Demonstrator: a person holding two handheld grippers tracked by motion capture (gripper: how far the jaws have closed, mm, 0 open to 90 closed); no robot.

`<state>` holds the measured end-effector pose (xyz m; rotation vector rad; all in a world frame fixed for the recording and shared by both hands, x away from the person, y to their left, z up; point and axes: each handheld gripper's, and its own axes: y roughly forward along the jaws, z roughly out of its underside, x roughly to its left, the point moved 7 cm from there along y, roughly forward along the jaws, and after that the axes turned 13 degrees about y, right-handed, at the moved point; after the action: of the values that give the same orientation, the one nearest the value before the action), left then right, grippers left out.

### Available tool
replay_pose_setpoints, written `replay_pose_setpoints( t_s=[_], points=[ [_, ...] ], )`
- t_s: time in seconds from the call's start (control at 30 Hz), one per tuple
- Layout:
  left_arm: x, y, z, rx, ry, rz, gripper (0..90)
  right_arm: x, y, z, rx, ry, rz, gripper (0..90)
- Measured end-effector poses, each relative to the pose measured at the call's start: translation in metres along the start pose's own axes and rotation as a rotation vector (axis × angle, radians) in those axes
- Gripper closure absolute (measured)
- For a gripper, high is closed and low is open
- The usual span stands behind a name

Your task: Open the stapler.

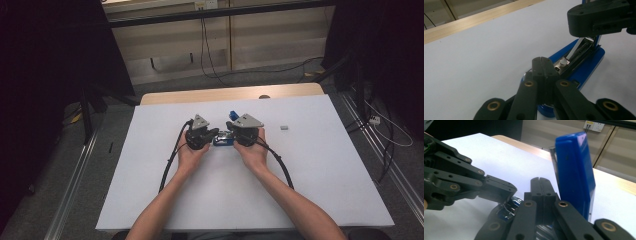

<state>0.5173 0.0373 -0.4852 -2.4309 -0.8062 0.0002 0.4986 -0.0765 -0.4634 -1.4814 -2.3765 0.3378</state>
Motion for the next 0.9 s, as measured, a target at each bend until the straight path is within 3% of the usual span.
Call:
replay_pose_setpoints(
  t_s=[0.43,0.9],
  points=[
    [0.000,0.000,0.000,-0.001,0.007,0.000,90.0,-0.010,-0.009,-0.004,-0.010,-0.003,0.019,90.0],
    [-0.001,0.000,0.000,-0.004,0.006,-0.001,90.0,-0.009,-0.014,-0.008,-0.034,0.005,0.029,90.0]
  ],
)
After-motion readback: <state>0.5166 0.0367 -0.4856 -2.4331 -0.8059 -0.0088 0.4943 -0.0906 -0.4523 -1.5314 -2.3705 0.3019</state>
